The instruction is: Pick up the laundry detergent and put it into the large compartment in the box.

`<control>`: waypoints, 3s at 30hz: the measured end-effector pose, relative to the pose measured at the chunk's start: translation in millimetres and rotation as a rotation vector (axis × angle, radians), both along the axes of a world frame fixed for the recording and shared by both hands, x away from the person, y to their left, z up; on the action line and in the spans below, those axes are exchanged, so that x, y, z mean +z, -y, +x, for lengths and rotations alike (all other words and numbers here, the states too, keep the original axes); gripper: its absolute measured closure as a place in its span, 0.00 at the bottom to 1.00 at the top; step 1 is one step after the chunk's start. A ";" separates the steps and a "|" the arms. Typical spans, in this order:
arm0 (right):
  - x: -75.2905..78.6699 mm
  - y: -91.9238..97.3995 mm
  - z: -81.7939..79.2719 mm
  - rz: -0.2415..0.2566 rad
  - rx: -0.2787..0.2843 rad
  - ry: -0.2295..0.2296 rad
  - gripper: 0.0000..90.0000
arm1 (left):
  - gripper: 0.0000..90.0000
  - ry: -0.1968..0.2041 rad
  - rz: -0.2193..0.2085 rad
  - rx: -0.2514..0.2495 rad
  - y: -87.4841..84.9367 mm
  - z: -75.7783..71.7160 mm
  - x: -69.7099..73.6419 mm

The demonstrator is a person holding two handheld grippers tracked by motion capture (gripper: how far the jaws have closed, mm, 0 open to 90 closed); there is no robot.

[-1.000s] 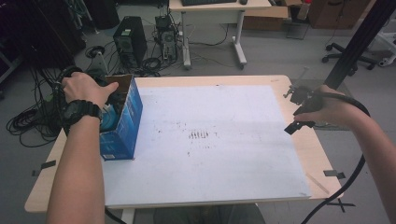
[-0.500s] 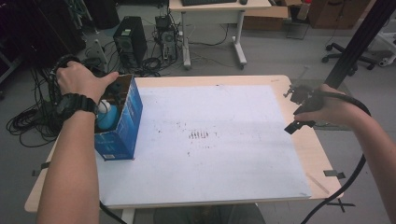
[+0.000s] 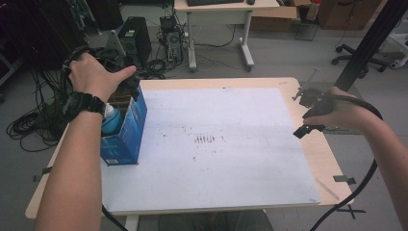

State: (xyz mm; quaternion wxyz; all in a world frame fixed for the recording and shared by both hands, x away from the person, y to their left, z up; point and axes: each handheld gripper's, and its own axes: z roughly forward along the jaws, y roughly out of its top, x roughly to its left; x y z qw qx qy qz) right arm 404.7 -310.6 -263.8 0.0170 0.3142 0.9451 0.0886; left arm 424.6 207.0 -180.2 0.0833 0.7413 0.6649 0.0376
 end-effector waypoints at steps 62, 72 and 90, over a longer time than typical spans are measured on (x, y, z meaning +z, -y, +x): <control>-5.6 3.9 -4.3 0.001 -0.005 0.002 0.19 | 0.15 -0.059 0.042 -0.408 149.0 -2.4 -65.5; -6.0 2.2 -4.7 -0.001 -0.003 0.001 0.19 | 0.15 -0.084 0.044 -0.412 151.3 -3.8 -84.1; -8.2 1.3 -4.2 -0.002 -0.002 -0.002 0.19 | 0.15 -0.117 0.053 -0.417 151.0 -5.1 -106.8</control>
